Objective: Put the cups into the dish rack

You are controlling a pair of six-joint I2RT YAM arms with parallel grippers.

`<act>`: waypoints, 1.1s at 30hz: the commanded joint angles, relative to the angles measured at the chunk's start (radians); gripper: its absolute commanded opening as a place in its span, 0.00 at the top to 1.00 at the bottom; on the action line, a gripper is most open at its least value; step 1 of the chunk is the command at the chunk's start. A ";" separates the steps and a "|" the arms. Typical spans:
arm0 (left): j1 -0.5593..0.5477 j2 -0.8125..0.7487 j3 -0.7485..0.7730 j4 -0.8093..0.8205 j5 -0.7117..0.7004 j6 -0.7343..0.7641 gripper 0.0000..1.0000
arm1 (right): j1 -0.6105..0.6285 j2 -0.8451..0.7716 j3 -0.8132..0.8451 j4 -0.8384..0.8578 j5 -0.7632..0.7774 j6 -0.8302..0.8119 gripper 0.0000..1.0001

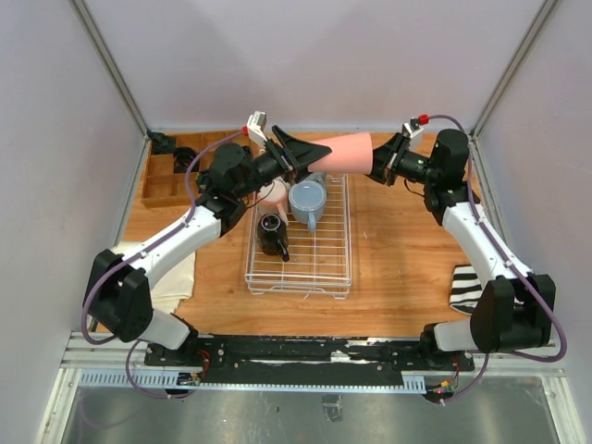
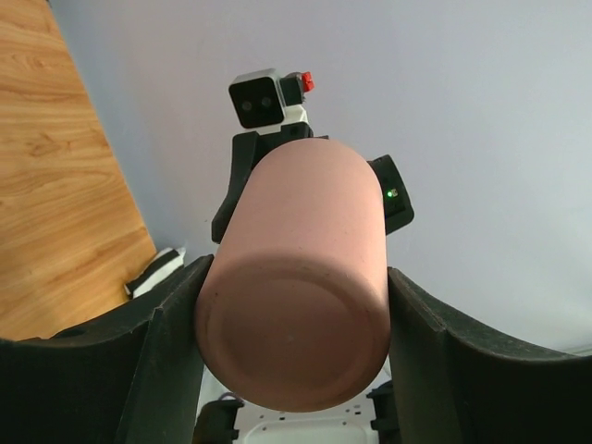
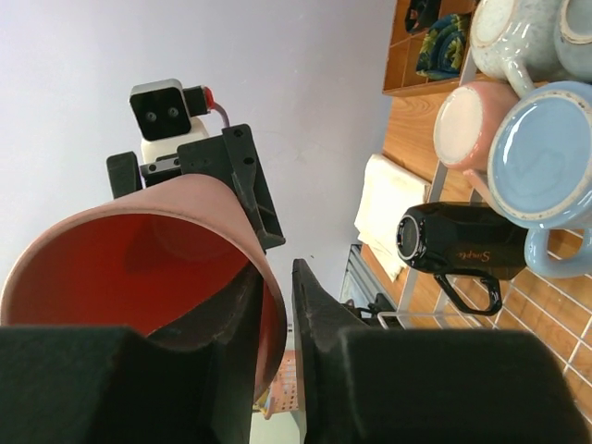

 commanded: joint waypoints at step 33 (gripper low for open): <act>-0.384 0.037 0.438 -1.247 -0.829 0.883 0.99 | -0.191 -0.025 0.192 -0.892 0.355 -0.775 0.25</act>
